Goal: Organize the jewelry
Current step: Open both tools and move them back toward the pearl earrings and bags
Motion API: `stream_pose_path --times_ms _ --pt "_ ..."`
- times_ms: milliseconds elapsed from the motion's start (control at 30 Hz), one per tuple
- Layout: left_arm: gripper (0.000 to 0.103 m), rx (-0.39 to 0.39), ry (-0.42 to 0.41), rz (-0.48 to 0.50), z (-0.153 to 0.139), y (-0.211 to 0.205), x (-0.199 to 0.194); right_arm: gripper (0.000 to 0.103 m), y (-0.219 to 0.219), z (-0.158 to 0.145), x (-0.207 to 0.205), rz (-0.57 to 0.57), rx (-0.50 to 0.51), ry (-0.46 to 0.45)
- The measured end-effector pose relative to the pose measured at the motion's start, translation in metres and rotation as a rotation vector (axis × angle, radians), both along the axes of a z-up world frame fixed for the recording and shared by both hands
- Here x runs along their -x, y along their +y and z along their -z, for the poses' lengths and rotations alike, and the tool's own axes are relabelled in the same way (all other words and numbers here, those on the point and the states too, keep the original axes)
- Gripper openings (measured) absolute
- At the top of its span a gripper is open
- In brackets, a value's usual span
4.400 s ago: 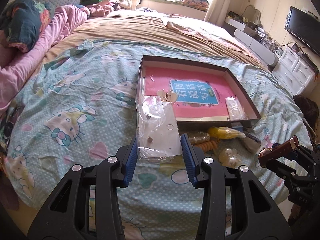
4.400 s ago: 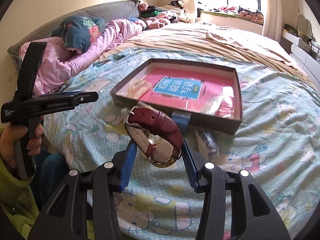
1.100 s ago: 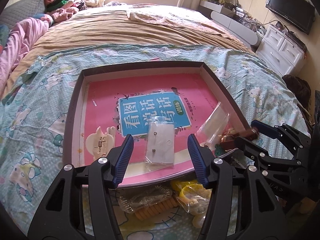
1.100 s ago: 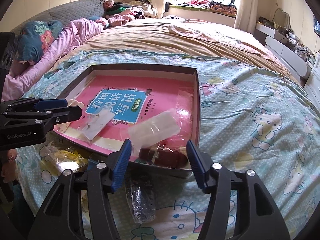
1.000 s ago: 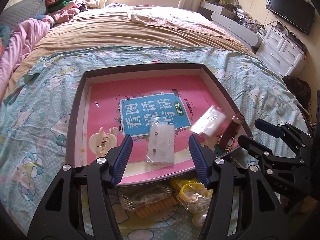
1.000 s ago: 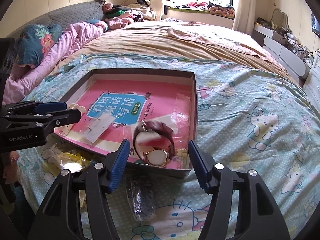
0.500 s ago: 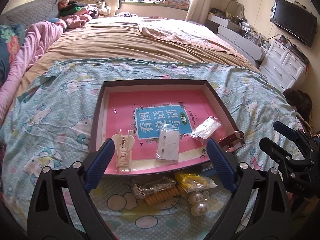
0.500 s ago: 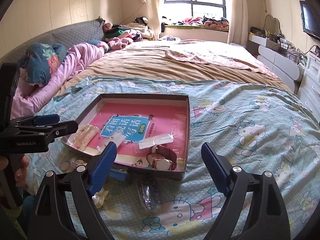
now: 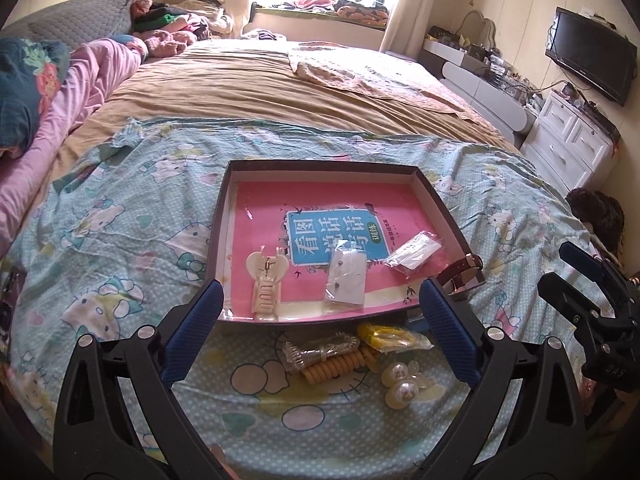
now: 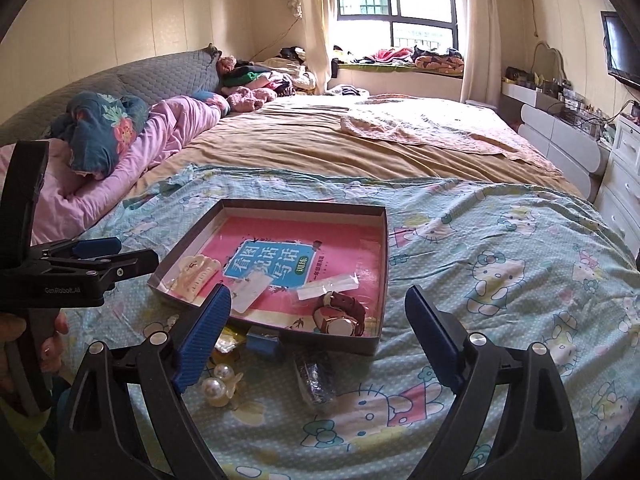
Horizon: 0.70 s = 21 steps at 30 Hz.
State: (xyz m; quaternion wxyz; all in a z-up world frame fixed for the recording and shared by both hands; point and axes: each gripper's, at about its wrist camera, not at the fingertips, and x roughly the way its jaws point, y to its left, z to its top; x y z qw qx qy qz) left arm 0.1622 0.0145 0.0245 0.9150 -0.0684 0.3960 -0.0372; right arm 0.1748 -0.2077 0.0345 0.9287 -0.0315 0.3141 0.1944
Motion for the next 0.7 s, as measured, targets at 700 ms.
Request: stream_pose_path --times_ms 700 --pt "0.092 0.000 0.052 -0.071 0.026 0.029 0.031 0.088 0.019 0.016 0.025 -0.058 0.027 0.050"
